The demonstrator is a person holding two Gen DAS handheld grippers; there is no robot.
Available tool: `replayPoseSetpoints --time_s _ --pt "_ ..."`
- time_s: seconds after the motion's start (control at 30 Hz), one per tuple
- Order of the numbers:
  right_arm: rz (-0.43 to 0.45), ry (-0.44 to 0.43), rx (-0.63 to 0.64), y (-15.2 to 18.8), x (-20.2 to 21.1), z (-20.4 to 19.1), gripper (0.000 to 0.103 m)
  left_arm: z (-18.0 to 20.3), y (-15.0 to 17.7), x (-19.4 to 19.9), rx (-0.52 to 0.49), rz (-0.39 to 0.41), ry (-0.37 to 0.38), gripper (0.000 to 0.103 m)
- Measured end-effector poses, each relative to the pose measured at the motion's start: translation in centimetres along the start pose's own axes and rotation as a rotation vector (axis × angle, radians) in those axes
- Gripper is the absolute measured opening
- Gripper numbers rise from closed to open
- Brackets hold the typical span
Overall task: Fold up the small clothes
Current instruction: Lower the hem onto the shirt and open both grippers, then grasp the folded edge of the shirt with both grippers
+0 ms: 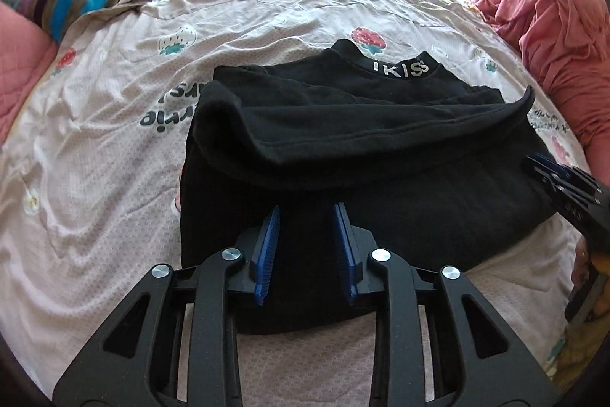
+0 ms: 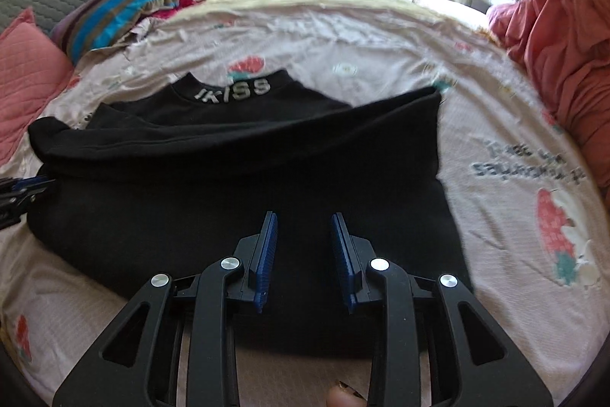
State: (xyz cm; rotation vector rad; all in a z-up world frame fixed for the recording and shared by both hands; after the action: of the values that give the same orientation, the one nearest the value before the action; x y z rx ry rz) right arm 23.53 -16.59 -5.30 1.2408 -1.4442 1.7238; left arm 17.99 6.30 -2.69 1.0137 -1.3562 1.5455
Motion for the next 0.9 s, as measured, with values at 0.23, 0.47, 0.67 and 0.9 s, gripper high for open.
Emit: replayPoseSetpoints --time_s 0.23,0.47,0.67,0.9 --pt "-0.02 0.021 0.001 -2.8 -2.2 -0.3 0.029 0.4 -1.7 -1.0 -0.003 -0.008 -0.04 0.026" --pt "-0.033 -0.011 -0.058 -5.4 -3.7 0.5 0.029 0.0 -4.1 -2.0 0.047 -0.025 -0.046 0.03" --pt "-0.015 -0.012 -0.133 -6.5 -3.6 2.4 0.028 -2.5 -6.5 -1.1 0.172 0.06 0.019 0.035" --pt "0.067 0.072 -0.195 -6.2 -0.9 6.9 0.046 -6.7 -6.4 0.0 0.246 0.102 0.047 0.052"
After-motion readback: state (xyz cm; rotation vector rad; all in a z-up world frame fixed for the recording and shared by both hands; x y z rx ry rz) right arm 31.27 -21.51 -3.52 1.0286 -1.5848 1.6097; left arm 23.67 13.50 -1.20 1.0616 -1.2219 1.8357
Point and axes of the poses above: each gripper's, at about its wrist camera, not at the fingertips, and x roughly against the way its jaws point, z to its right, y to its underside, the point moved 4 cm from there along -x, roughly the way its jaws point, and after that the axes turned 15 degrees about -z, right-handed, at the moved point
